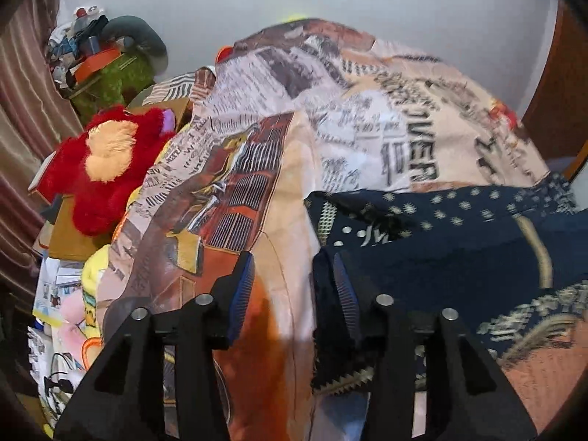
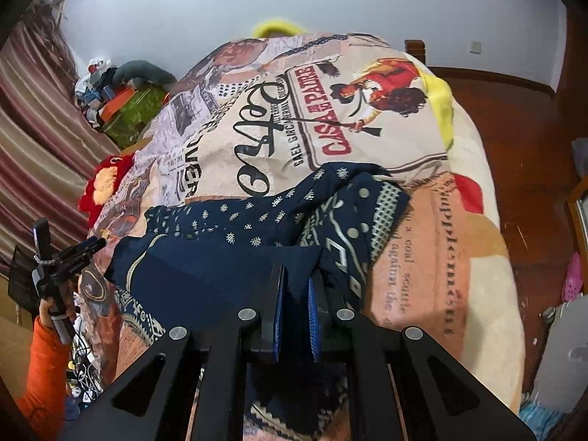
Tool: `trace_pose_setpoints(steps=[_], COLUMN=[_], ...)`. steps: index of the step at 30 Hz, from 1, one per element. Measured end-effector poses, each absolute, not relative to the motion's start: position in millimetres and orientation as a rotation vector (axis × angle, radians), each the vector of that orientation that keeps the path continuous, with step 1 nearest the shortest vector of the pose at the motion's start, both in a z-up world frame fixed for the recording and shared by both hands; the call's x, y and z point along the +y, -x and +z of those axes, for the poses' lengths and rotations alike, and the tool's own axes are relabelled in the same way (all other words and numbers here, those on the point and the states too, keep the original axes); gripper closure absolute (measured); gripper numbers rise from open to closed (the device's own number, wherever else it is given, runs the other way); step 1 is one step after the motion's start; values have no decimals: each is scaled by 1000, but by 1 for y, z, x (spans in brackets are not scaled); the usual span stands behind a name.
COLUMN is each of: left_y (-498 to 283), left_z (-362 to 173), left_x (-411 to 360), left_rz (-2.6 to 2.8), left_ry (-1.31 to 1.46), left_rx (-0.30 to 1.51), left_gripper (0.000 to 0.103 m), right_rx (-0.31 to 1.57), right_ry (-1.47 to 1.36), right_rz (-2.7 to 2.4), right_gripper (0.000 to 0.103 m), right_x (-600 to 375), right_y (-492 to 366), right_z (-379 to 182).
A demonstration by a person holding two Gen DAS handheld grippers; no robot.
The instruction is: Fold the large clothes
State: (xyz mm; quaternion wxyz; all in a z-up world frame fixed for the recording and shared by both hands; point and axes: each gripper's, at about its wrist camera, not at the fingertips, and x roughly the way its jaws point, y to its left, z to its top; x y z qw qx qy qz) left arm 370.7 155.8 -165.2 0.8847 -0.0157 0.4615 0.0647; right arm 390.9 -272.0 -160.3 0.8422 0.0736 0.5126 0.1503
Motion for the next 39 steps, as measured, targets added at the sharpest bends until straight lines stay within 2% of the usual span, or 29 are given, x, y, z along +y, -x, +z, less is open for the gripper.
trace_pose_setpoints(steps=[4,9,11,13,14,20,23,27,39], left_y=[-353,-333,-330,-331,-332,-349,-360,-376,-470], left_z=[-151,-157,-165,-172,-176,-190,-193,-194,-187], left_x=[137,94,76,60,53,30,23,22,50], left_rz=[58,-66,-115,-146,-151,-132,-122,-114,-37], left_ry=[28,0,8,1,-7,-5,-39,-83,-100], left_rx=[934,953,978,1004,1013,1044,1032,1017,1008], left_gripper=[45,39,39,39,39,39,39,38,37], right_rx=[1019,997,997,966,950,973,995,996,965], right_ry=[-87,-11,27,49,57,118,207,312,368], right_rz=[211,242,264,290,301,387,385,371,322], right_gripper=[94,91,77,41,38,36,28,26,24], right_x=[-289,-282,-269,-254,-249,-197,-171,-150,-155], right_y=[-379,-354,-341,-325,-319,-303,-306,-315,-414], right_z=[-139,-127,-130,-134,-135,-158,-176,-190,-184])
